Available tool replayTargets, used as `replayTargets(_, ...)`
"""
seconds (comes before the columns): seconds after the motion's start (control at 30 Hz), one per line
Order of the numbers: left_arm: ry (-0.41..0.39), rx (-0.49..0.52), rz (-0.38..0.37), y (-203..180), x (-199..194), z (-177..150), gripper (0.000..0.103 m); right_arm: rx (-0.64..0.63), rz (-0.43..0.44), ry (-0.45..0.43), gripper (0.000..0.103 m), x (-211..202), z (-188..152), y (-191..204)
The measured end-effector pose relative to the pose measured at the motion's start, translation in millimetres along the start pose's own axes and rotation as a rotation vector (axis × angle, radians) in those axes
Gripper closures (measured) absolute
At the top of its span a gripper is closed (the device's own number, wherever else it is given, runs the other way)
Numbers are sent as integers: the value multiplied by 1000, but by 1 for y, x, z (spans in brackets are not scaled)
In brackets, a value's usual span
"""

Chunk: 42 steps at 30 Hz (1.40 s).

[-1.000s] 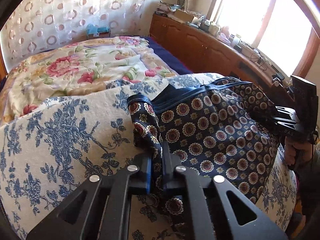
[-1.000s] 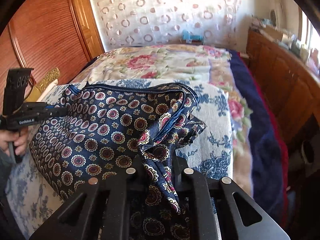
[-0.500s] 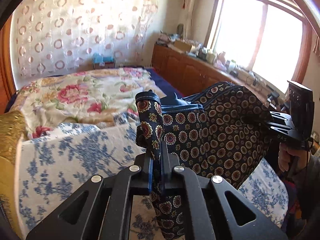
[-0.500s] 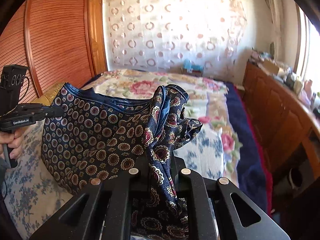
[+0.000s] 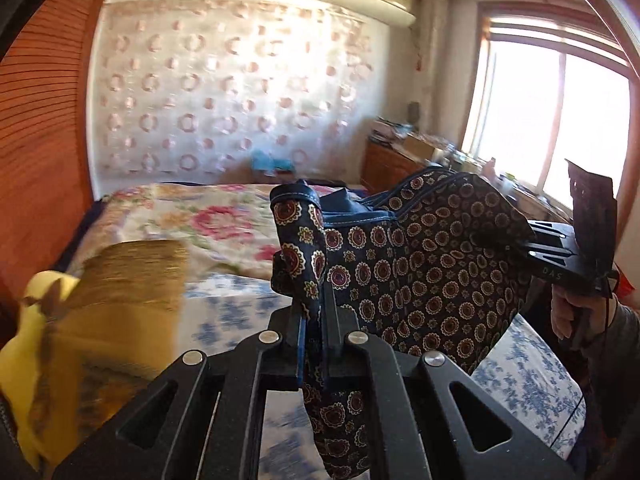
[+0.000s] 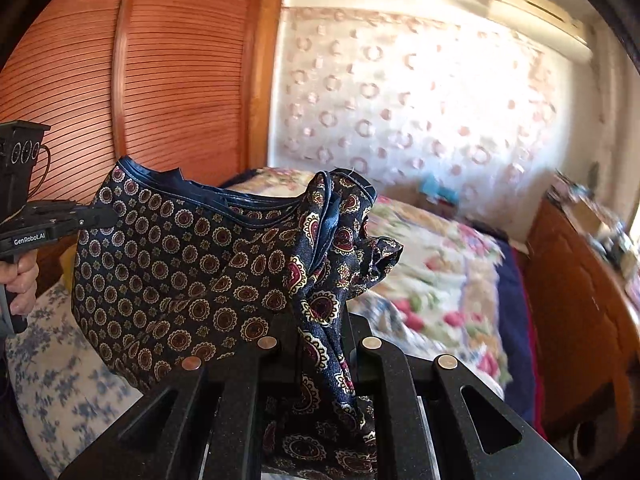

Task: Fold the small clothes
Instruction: 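Lift the folded shirt with both grippers and carry it toward the yellow plush toy, then lower the folded shirt onto the bed edge beside the yellow plush toy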

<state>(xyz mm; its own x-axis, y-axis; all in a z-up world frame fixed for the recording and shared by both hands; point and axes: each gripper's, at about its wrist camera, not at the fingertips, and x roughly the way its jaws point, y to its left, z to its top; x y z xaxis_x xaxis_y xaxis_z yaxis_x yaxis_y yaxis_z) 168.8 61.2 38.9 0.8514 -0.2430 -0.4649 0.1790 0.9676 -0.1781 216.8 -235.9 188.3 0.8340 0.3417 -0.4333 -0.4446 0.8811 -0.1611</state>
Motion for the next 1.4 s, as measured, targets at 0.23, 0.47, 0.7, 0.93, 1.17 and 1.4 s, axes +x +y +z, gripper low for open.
replayTargets(0.23,-62,-87,131,52,-41,-13,97,-112,97,-34,92,39,39,20)
replayTargets(0.47,-91,-185,233,100,-53,-32,97,-251,168,-71,92,108,90,54)
replayTargets(0.7,-89,-273,288,130,-61,-63,97,-372,242,-48,92,194,122,83)
replayTargets(0.93,-87,-333,316,149,-63,-80,97,-420,299,5,92,261,141,107)
replayTargets(1.17,-72,-380,347,154,-59,-95,97,-327,195,58,53,293,168,100)
replayTargets(1.4,-56,-388,364,155,-57,-100,97,-211,256,52,36,279,157,62)
